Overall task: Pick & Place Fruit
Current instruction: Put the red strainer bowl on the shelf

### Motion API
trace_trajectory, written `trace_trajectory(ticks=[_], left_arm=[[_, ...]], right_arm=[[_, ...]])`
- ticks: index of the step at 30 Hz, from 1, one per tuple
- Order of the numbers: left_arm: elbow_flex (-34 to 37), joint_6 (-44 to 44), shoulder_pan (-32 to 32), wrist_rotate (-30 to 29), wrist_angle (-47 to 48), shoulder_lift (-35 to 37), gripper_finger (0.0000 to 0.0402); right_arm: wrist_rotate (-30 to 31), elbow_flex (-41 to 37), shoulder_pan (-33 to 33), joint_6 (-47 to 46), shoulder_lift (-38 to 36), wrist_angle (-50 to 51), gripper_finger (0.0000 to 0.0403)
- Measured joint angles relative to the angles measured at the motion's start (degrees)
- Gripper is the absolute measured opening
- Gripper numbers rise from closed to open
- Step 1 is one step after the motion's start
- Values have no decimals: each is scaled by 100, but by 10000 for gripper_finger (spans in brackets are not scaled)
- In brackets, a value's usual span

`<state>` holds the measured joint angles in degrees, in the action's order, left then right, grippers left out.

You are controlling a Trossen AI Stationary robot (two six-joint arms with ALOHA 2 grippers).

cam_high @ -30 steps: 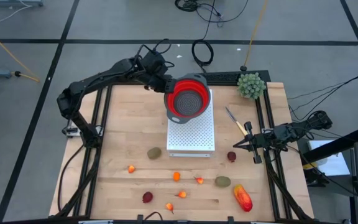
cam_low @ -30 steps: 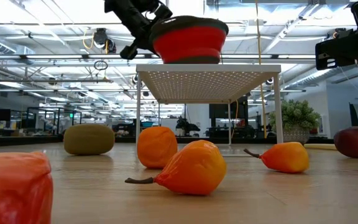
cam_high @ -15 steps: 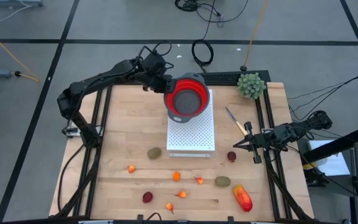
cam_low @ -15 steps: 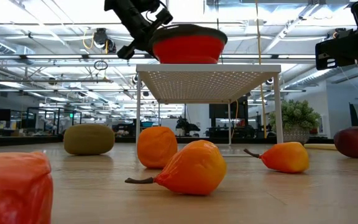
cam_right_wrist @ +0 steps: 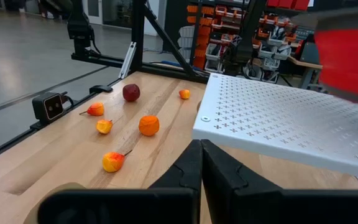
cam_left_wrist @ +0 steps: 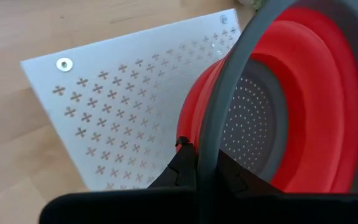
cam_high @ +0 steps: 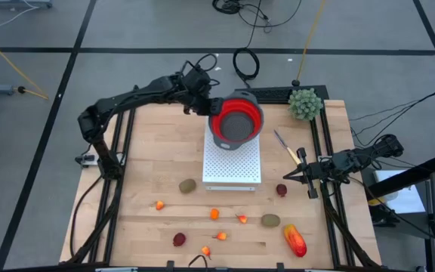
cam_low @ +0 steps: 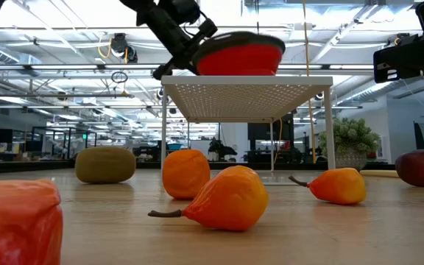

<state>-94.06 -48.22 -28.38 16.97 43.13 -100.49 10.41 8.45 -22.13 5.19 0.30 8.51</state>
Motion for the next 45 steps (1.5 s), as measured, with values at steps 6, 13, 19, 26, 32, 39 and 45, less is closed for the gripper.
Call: trace_trajectory(ticks=[6,13,19,26,32,39,45], left_arm=[[0,1,-48,-72,73,7,3],[0,47,-48,-210,366,7,3],[0,115,-35,-208,471,7,3],[0,127,-35,-208,460,7,4],[0,103,-17,-210,303,7,14],[0,119,46,-210,309,9,5],[0,119,42,-219,313,9,24]], right_arm=[[1,0,2,9,0,0,0],[-1,0,2,12,0,0,0],[1,0,0,17,0,0,0],[-1,0,0,20,0,-2,0],[1,0,1,18,0,-2,0],[1,0,0,17,0,-2,0],[-1,0,2,3,0,-2,0]])
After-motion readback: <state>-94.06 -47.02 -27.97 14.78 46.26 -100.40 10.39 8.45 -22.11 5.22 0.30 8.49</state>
